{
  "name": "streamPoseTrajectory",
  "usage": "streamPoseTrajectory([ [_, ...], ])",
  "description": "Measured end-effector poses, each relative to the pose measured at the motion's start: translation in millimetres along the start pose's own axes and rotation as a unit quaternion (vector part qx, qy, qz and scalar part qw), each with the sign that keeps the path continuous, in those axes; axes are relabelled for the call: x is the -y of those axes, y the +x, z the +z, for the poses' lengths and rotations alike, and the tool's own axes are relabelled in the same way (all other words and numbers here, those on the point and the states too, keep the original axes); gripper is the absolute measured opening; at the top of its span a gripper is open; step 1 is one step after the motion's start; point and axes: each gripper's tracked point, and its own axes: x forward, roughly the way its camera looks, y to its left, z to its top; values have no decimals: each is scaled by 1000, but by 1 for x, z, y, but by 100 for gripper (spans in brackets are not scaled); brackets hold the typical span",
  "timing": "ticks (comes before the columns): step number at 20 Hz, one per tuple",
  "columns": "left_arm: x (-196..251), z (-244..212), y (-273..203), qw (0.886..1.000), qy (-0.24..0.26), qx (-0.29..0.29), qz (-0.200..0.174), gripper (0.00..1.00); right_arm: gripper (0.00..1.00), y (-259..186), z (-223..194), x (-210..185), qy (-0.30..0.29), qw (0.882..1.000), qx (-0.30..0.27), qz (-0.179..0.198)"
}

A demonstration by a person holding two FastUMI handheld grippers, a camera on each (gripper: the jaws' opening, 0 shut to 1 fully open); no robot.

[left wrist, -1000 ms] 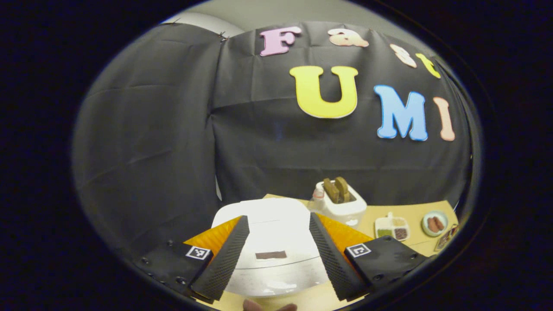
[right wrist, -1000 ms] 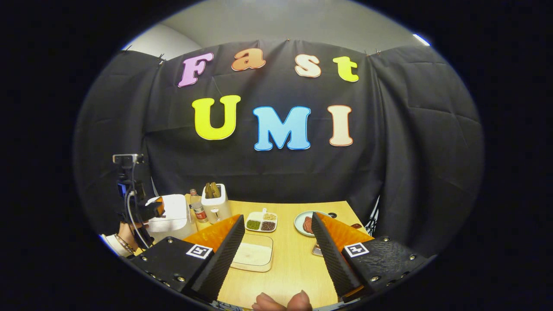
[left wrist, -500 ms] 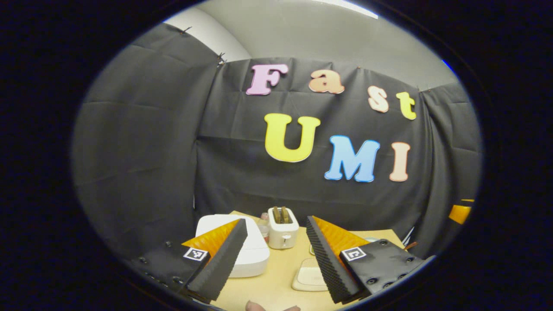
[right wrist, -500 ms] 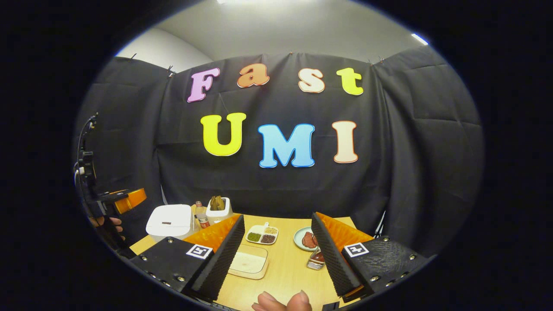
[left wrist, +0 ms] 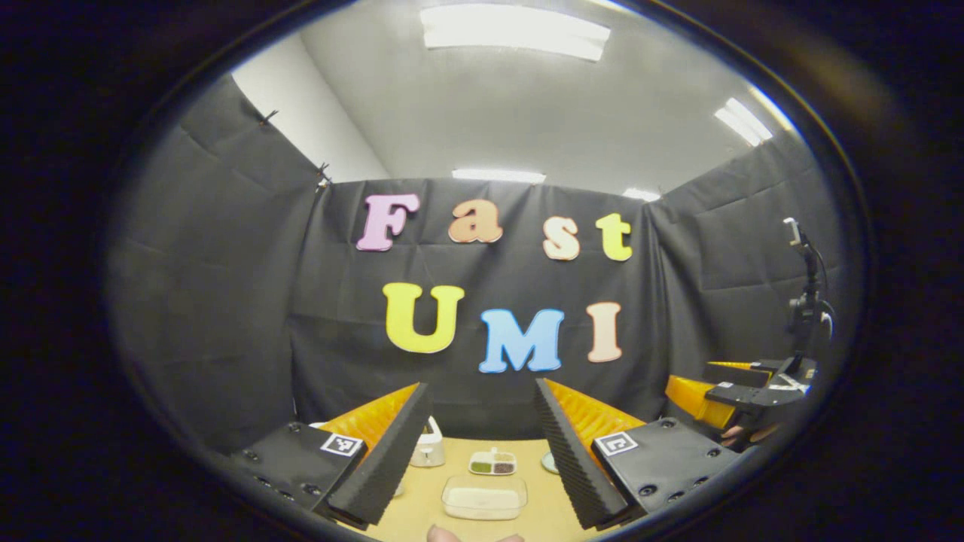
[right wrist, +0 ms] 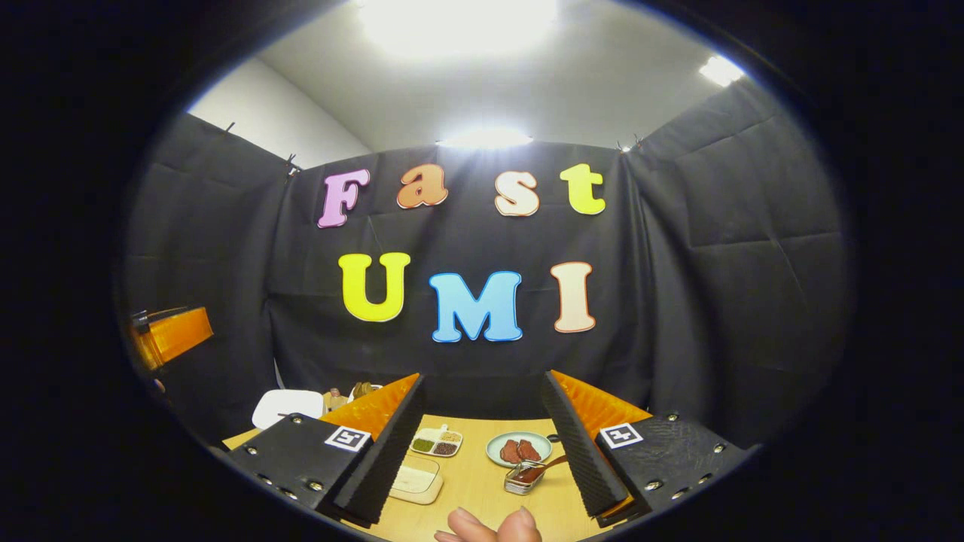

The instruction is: Close the left gripper, press the button to open the rice cooker; take a wooden spoon from the chopstick holder with the right hand, scoop a spoonful of rice and pour it into the rice cooker, then put the wooden spoon back into the chopstick holder.

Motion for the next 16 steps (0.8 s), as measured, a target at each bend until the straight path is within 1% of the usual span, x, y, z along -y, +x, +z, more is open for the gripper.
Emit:
streamPoseTrajectory([
  [2,0,2,0,1000,-8,-5,-1,92,95,-4,10,1,-7,1000,11,-13],
  [3,-4,-1,0,1000,-11,-11,1,93,94,-4,11,-3,-9,1000,7,-11],
  [5,-14,5,0,1000,-10,-6,3,93,93,-8,19,-11,-13,1000,16,-9],
  [6,-23,5,-1,1000,-8,-4,6,93,95,-7,21,-10,-11,1000,18,-14],
  [8,-33,5,-1,1000,-8,-2,6,93,95,-7,20,-22,2,1000,16,-9],
  [9,-39,3,-1,1000,-12,-5,7,92,93,-6,21,-27,5,1000,16,-8],
  [10,-43,0,0,1000,-19,-7,7,92,95,-5,22,-30,4,1000,16,-9],
  [12,-49,1,2,1000,-31,-6,3,93,95,-4,26,-35,-9,1000,23,-14],
  [14,-58,4,4,1000,-26,-1,7,92,95,-3,32,-43,-19,999,31,-17],
  [16,-58,4,6,1000,-21,3,2,93,95,-3,36,-49,-22,999,36,-16],
])
